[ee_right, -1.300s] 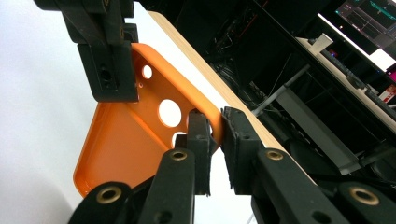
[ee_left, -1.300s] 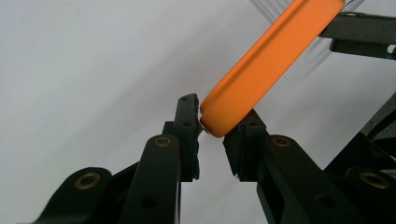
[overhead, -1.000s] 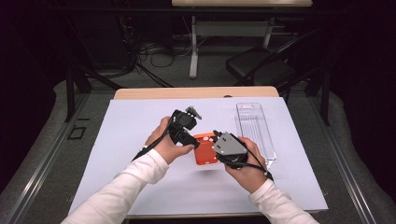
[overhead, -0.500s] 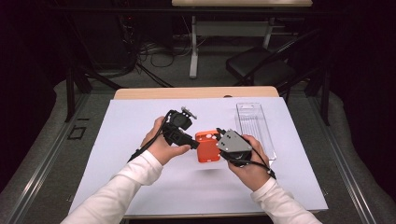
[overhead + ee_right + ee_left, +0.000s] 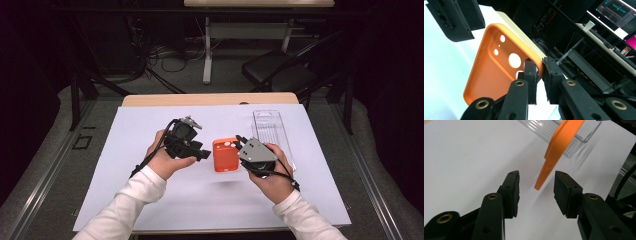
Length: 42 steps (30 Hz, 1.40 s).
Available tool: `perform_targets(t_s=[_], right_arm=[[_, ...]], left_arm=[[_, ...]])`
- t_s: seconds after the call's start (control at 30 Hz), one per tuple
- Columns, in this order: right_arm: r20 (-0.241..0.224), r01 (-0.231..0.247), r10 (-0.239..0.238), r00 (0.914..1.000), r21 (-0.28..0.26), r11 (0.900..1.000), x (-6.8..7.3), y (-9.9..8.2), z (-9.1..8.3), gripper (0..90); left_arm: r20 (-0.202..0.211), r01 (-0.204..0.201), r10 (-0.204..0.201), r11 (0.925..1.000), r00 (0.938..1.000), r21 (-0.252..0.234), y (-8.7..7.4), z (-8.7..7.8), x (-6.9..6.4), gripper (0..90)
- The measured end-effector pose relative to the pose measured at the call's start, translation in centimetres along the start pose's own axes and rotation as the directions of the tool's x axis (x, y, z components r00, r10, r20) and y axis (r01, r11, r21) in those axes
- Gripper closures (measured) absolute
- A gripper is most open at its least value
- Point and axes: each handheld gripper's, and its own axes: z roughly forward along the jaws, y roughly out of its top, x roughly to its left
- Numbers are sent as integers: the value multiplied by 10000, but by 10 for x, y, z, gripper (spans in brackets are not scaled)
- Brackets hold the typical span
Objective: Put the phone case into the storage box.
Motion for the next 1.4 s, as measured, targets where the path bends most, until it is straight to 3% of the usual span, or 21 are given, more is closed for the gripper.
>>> perform_targets(t_s=[0.13, 0.27, 0.33, 0.4, 0.5, 0.57, 0.73, 0.97, 1.07, 1.17, 1.3, 1.4], right_arm=[[-25, -27, 27, 10000, -51, 10000, -2, 0, -2, 818], [0, -29, 29, 10000, -107, 9999, -4, 1, -2, 818], [4, -39, 39, 10000, -144, 9999, -4, 1, -3, 817], [-104, -49, 47, 9999, -232, 9997, -6, 1, -3, 818], [-195, -106, 100, 9998, -305, 9995, -6, 1, -5, 818], [-207, -59, 53, 9998, -285, 9996, -7, 2, -5, 818], [-229, -55, 48, 9997, -313, 9995, -8, 3, -6, 818], [-231, -192, 182, 9996, -439, 9989, -17, 3, -9, 818], [-322, -238, 222, 9992, -493, 9985, -21, 3, -11, 817], [-417, -269, 245, 9988, -597, 9979, -25, 2, -13, 817], [-496, -441, 408, 9979, -678, 9967, -32, 1, -14, 817], [-445, -349, 316, 9985, -761, 9965, -35, 1, -15, 817]], left_arm=[[-650, -344, 323, 9989, 9974, -305, -5, 0, 2, 511], [-775, -688, 638, 9956, 9950, -636, -7, -3, 5, 508], [-571, -535, 480, 9936, 9972, -998, -10, -6, 6, 490], [-267, -79, 47, 9924, 9996, -1227, -15, -10, 8, 488], [-326, 120, -176, 9863, 9993, -1647, -25, -13, 11, 458], [-125, 276, -305, 9811, 9995, -1915, -30, -13, 14, 457], [-194, 456, -499, 9828, 9986, -1790, -36, -7, 22, 411], [-67, 698, -729, 9743, 9973, -2140, -45, -11, 27, 334], [257, 849, -810, 9650, 9964, -2483, -52, -12, 28, 334], [166, 841, -825, 9681, 9965, -2359, -54, -12, 29, 335], [156, 1004, -997, 9606, 9949, -2591, -55, -14, 29, 301], [329, 1071, -1020, 9596, 9942, -2603, -57, -15, 31, 281]])
